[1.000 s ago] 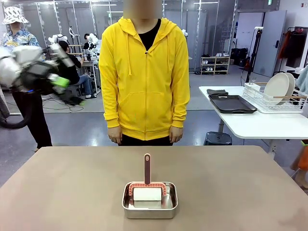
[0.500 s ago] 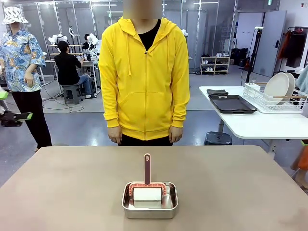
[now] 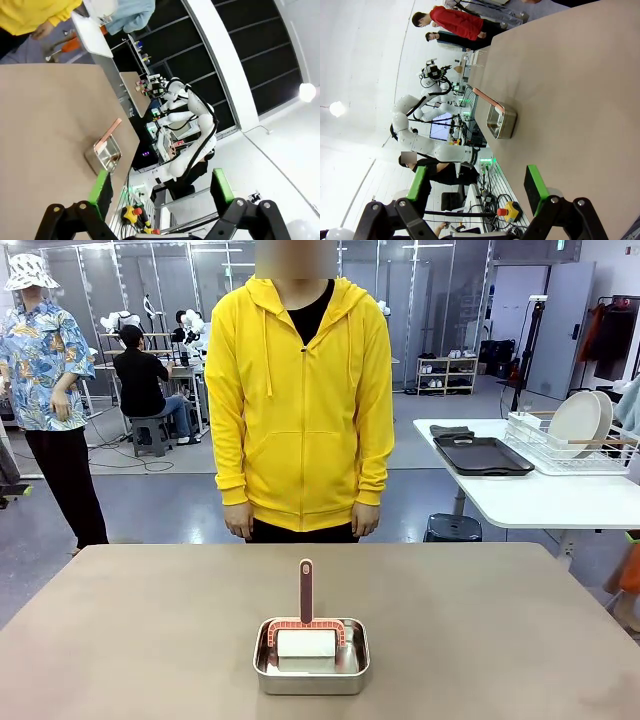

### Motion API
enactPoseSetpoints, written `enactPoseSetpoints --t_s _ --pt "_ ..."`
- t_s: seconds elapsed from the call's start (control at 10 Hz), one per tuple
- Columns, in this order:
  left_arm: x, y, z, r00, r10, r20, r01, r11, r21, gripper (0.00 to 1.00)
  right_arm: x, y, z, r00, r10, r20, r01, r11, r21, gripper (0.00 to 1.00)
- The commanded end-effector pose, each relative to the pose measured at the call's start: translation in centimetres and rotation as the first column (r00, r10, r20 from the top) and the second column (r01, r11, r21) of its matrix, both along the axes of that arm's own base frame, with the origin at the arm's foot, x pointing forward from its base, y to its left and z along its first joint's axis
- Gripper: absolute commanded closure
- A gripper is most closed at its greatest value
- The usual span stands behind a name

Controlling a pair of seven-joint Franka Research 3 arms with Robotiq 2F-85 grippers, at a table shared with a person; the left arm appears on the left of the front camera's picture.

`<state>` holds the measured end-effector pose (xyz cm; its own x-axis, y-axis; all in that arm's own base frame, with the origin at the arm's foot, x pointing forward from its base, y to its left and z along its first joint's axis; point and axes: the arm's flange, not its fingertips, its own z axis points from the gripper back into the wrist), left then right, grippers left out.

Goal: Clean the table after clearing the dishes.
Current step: Place the Lint Roller back on top of the Airtight Container.

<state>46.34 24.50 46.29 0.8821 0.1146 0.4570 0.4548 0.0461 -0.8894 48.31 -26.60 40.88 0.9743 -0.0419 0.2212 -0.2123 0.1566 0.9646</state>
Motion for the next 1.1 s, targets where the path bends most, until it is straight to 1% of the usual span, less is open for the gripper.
enactPoseSetpoints --t_s 0.0,0.1,0.2,0.3,1.0 --pt "1.7 3.5 -0.4 0.998 -0.019 -0.066 0.020 1.000 0.009 0.00 -0.5 0.5 0.1 1.000 0.003 -0.006 -0.003 1.000 -0.005 0.04" --pt "2.3 4.1 -0.9 0.996 -0.013 -0.090 0.016 0.999 0.032 0.00 -0.5 0.5 0.1 1.000 0.003 -0.006 -0.003 1.000 -0.005 0.04" --pt "2.8 4.2 -0.9 0.997 -0.039 -0.069 0.040 0.999 0.012 0.00 -0.5 0.5 0.1 1.000 0.003 -0.006 -0.003 1.000 -0.005 0.04" --pt "1.7 3.1 -1.4 0.998 0.008 -0.055 -0.007 1.000 0.022 0.00 -0.5 0.5 0.1 1.000 0.003 -0.006 -0.003 1.000 -0.005 0.04" --pt "1.7 3.1 -1.4 0.998 0.008 -0.055 -0.007 1.000 0.022 0.00 -0.5 0.5 0.1 1.000 0.003 -0.006 -0.003 1.000 -0.005 0.04"
